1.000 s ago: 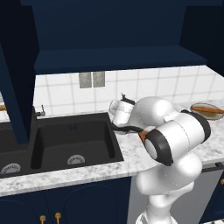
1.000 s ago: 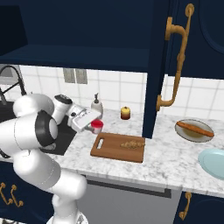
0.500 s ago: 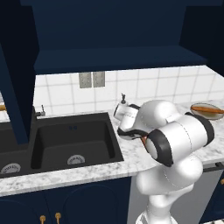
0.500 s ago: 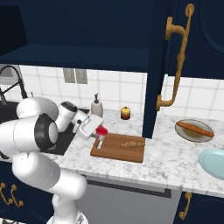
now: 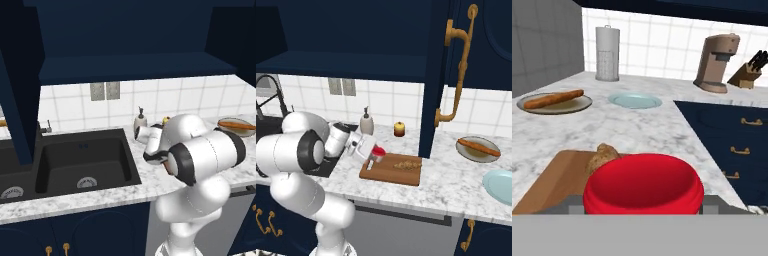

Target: From the different types of pastries on the counter, select a croissant and place it on the cutting board. Then retrieve a jar of jam from the cabinet and place it alongside the croissant on the cutting board.

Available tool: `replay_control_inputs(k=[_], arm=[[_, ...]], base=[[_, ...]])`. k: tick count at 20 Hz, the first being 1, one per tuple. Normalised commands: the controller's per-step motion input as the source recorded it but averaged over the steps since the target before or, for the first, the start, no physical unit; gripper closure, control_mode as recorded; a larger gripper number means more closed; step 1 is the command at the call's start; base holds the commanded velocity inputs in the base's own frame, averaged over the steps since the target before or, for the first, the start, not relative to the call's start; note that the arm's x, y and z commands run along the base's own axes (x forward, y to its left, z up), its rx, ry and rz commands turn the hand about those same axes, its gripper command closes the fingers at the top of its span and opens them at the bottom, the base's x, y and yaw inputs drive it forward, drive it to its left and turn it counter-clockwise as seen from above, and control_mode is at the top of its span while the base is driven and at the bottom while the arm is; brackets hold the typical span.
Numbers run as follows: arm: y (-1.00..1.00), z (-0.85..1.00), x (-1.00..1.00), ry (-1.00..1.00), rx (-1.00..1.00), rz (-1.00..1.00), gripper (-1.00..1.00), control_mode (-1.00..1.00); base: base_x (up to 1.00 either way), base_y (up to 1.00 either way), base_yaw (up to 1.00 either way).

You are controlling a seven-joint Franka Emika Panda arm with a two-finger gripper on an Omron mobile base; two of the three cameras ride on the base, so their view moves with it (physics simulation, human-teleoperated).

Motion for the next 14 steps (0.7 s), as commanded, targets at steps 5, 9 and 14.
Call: replay_control_inputs(k=[5,9,14], arm=[[0.03,-0.63,0.05,-0.07,-0.08,-0.02,1.0,-1.0],[0.13,-0.41,0.0,-0.1,0.0,0.0,1.0,-1.0],[0.12,-0.4,0.01,-0.11,0.0,-0.01,1.0,-1.0]], base=[[0.0,0.0,0.0],[0.0,0.0,0.0],[0.0,0.0,0.0]])
